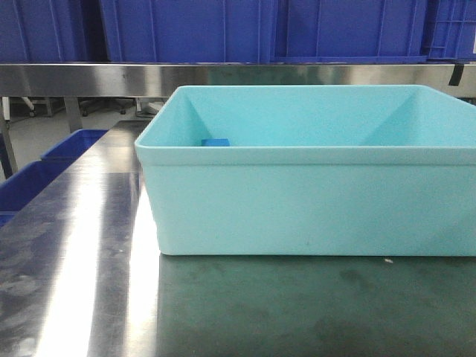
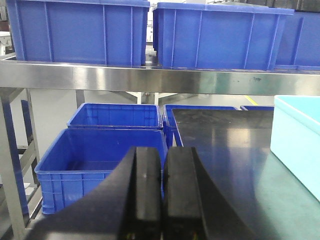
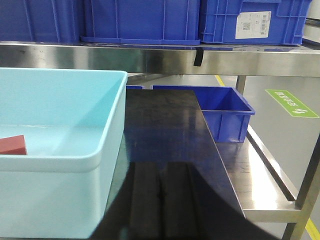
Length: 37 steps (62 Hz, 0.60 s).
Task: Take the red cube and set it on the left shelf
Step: 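Move the right gripper above the light-blue tub toward the red cube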
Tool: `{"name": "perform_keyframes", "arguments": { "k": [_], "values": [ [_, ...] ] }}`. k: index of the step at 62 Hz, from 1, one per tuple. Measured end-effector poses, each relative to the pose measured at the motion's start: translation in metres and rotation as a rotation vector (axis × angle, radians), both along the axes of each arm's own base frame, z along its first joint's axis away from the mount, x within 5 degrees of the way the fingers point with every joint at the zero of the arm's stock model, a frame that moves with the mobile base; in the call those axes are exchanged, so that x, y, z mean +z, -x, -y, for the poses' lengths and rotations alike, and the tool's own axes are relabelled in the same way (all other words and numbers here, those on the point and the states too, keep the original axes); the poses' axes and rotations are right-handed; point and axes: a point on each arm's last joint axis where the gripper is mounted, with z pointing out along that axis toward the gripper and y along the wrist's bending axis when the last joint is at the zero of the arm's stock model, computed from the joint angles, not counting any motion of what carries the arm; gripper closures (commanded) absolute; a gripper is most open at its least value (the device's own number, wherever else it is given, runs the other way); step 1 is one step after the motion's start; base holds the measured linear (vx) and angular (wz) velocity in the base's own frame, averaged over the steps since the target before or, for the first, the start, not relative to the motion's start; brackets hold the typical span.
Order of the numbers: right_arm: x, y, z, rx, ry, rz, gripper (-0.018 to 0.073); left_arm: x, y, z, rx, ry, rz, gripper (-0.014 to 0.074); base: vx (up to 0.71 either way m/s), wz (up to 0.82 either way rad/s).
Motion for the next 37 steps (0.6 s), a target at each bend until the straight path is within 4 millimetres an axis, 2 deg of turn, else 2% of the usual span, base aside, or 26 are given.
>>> {"name": "perform_keyframes", "arguments": {
  "k": [37],
  "values": [
    [0.0000,0.0000,0.0000,0.000,0.000,0.000,0.0504,0.0000,0.0000,0.0000,0.000,0.000,0.000,0.0495,0.00,0.00]
  ]
}}
